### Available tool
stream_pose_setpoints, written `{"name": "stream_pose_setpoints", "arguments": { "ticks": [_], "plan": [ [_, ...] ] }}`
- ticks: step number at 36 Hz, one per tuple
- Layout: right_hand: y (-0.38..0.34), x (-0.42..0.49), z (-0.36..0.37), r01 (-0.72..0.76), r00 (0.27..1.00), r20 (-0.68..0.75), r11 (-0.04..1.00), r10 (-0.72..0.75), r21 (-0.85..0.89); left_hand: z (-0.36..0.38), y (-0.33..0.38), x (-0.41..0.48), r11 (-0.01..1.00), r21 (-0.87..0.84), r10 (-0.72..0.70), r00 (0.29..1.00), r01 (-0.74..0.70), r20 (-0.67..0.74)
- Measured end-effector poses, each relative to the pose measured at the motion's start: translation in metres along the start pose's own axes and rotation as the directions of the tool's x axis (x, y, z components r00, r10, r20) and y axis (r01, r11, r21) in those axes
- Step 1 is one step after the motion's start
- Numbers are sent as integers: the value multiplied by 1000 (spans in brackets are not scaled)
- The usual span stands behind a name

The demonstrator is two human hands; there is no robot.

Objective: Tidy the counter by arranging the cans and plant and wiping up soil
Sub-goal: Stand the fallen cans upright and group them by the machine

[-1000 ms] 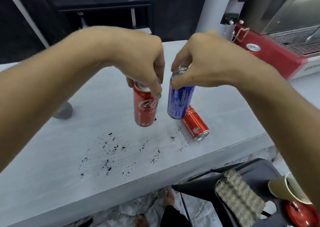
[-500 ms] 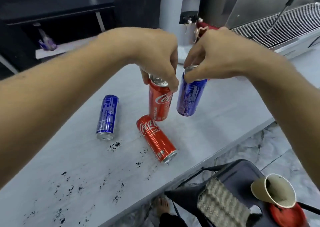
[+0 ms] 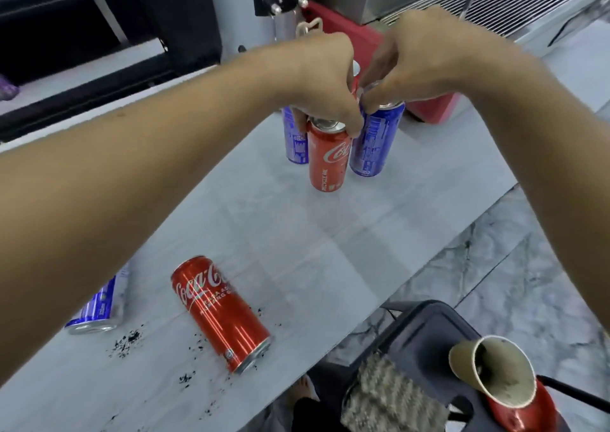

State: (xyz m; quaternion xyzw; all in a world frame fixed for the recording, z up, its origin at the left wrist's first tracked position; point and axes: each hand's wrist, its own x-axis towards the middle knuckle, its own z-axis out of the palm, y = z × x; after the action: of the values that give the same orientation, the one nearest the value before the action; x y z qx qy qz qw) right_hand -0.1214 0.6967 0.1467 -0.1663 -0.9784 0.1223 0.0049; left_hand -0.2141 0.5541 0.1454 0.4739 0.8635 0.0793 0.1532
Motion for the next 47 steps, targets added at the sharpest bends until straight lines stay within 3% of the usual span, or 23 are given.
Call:
{"name": "stream_pose_setpoints", "arguments": {
  "ticks": [27, 38, 47],
  "plan": [
    [24, 28, 20, 3, 997, 75, 999, -6, 49, 19, 3, 38, 999, 8, -48, 998, 48, 48],
    [22, 19, 25, -11, 996, 85, 999, 8, 42, 29, -4, 27, 1000, -2, 23, 998, -24, -64],
    [21, -19, 24, -13, 999, -52, 998, 16, 69, 32, -7, -20, 997, -54, 39, 941, -60, -336]
  ]
}}
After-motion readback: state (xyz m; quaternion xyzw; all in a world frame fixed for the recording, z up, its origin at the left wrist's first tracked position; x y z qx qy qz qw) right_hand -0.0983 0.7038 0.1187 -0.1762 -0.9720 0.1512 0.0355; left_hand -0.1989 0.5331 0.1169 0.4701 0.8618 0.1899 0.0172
